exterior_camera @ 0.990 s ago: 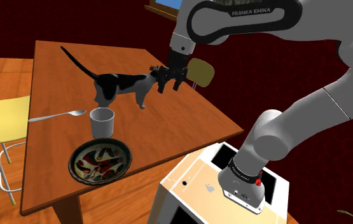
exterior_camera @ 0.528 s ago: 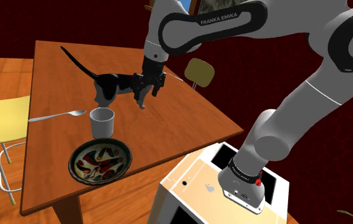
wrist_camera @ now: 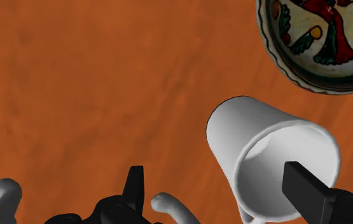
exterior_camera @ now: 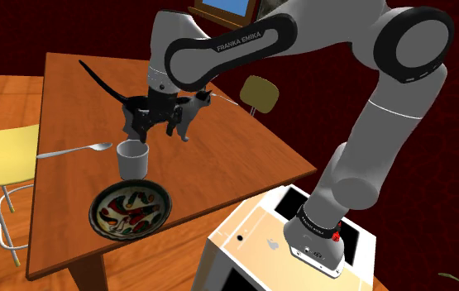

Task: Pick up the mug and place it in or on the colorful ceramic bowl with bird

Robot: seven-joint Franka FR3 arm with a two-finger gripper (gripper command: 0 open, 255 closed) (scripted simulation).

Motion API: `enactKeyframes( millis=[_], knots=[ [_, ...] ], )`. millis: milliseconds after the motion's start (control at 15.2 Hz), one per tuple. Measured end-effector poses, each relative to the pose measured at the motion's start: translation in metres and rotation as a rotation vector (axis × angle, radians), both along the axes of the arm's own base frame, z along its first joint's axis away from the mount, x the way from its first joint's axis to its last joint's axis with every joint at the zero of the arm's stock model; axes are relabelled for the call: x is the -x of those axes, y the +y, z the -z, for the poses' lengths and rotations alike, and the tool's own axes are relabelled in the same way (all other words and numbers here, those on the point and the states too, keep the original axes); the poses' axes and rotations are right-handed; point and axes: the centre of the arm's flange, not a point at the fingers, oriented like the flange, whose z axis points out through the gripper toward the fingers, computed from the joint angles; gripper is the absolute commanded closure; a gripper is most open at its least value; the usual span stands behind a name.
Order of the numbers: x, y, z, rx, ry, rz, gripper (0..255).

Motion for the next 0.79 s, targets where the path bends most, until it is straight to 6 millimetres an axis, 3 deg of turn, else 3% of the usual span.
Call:
enactKeyframes(
  millis=[132, 594, 792],
  knots=[
    [-0.011, 0.018, 0.011, 0.003, -0.003, -0.006, 0],
    [-0.018, 0.025, 0.047, 0.004, -0.005, -0.008, 0],
    [-0.018, 0.027, 0.052, 0.004, -0.005, -0.008, 0]
  ],
)
